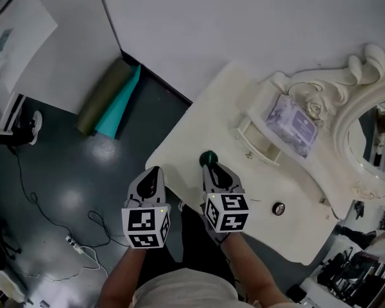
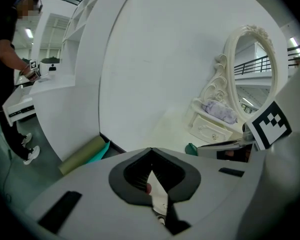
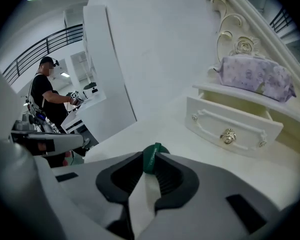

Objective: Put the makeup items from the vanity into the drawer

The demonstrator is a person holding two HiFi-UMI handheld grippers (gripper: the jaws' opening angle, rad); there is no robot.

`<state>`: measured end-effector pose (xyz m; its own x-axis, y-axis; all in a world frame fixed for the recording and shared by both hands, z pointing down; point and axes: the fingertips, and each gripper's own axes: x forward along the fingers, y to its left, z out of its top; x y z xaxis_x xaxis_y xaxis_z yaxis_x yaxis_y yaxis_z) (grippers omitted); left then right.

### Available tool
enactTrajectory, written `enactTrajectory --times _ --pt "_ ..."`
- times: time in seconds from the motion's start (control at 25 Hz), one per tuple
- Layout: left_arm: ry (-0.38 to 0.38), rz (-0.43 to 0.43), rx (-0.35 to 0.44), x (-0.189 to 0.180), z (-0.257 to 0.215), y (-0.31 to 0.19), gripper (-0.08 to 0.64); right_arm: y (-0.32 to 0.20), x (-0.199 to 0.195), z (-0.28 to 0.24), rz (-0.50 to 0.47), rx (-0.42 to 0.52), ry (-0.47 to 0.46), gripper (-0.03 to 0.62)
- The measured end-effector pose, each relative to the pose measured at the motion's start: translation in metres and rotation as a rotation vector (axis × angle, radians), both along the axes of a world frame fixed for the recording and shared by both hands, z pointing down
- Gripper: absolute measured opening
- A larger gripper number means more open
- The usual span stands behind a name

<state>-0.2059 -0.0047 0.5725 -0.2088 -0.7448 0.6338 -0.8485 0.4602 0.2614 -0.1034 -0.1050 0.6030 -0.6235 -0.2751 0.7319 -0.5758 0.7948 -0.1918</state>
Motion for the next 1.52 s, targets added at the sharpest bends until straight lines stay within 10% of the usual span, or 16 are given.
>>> enactTrajectory --times 1.0,1.52 --pt "0.003 -0.023 0.003 0.001 -0.004 0.026 0.005 -0.003 0.003 0.011 0.014 -0.019 0.018 0.018" --pt "-0.003 0.068 0.101 0.02 -0.05 -0.001 0.005 -0.02 0.029 -0.074 0.074 0.065 -0.072 0.017"
